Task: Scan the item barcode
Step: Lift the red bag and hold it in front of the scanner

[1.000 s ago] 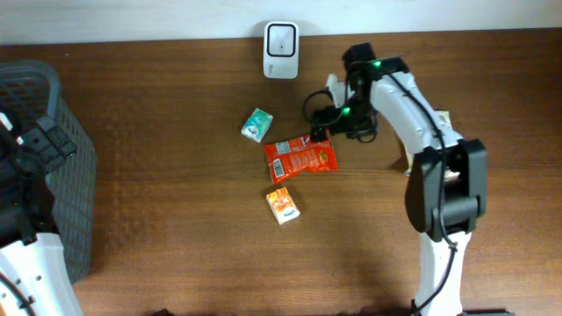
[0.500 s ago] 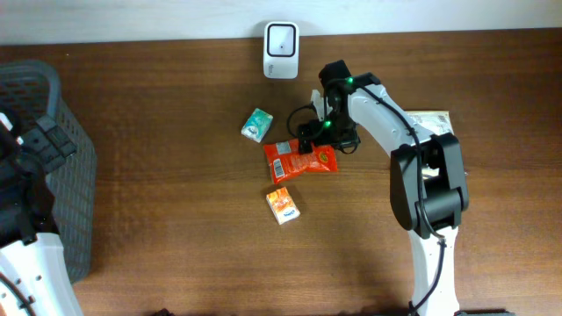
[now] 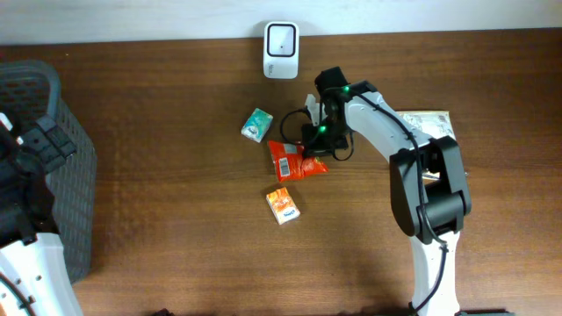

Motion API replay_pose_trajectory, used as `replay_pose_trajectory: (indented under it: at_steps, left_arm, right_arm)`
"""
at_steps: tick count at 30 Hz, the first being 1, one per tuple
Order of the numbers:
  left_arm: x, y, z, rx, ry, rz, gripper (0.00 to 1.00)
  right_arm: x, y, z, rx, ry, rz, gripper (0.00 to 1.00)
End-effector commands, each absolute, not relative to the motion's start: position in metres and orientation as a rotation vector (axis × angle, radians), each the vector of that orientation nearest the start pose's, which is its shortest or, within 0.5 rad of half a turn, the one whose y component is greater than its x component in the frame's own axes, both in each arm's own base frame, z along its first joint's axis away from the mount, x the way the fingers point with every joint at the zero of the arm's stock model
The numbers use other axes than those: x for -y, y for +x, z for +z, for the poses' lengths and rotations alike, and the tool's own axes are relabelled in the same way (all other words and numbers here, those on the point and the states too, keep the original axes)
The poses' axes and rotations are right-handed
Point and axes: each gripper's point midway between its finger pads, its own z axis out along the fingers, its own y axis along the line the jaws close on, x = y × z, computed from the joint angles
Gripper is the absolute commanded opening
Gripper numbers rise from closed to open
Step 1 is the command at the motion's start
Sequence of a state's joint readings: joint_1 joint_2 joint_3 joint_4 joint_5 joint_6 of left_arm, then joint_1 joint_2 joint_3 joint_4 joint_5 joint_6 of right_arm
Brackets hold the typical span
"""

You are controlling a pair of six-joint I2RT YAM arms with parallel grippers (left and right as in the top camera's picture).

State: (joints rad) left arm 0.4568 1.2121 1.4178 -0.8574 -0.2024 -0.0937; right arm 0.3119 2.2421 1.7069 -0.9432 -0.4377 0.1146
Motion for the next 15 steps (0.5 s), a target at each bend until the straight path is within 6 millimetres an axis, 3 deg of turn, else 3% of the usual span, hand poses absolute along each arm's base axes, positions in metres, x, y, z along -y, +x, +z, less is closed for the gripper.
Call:
replay_pose_trajectory:
  at_steps: [1, 4, 8, 13, 15]
  left_arm:
    - [-0.186, 0.295, 0.324, -2.123, -0.710, 0.438, 0.99]
    - [-0.186, 0.295, 0.324, -2.123, -0.710, 0.438, 0.99]
    - [-0.186, 0.295, 0.324, -2.123, -0.710, 0.438, 0.99]
    - [-0.186, 0.295, 0.324, -2.123, -0.710, 0.438, 0.99]
    - [-0.186, 0.295, 0.324, -2.123, -0.710, 0.438, 0.99]
  right_arm:
    - [-0.217, 0.407, 0.060, -2.844, -0.439, 1.119, 0.04]
    - [-0.215, 0.415, 0.116, -2.624, -0.498, 1.313, 0.04]
    - [-0.200, 0.416, 0.188, -2.397, -0.521, 1.434, 0.04]
    - [-0.175, 0.414, 0.237, -2.315, -0.445, 1.414, 0.04]
    - [-0.159, 0.418, 0.246, -2.353, -0.332, 1.351, 0.04]
